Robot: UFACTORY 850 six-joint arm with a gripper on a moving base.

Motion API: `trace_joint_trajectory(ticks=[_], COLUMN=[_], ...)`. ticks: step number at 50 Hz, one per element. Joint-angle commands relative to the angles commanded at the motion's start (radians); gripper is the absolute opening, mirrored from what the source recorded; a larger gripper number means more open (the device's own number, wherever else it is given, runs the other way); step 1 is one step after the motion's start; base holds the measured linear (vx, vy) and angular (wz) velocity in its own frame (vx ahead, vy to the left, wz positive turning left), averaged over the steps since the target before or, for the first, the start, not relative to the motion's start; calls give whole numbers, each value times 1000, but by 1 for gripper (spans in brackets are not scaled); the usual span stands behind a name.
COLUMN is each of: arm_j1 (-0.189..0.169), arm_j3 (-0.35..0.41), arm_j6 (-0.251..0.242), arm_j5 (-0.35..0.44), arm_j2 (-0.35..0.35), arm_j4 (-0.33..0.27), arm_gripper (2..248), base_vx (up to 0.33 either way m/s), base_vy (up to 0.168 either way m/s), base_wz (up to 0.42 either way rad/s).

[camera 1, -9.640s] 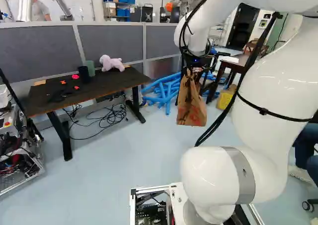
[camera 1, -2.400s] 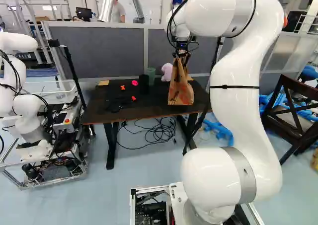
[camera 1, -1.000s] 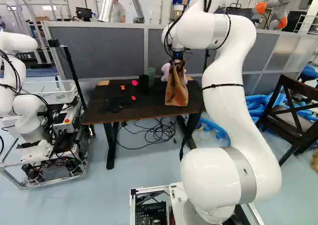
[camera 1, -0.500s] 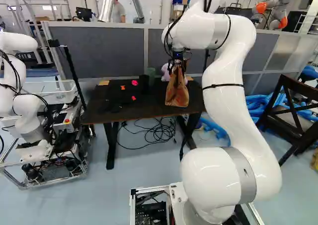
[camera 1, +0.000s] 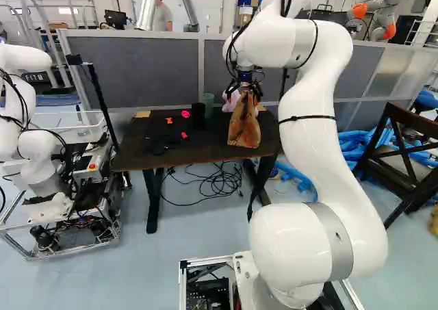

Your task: Pick up the bag on the ground and place it on the table

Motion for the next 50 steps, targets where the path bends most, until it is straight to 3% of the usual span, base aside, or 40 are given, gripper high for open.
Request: trace_joint_trajectory(ticks=[50], arm_j1=[0], arm_j3=[13], arm_j6=[0], arm_j5=[-18], arm_j2=[110], arm_j4=[0], arm_gripper=[247], base_vx=[0], base_vy=[0], base_wz=[0])
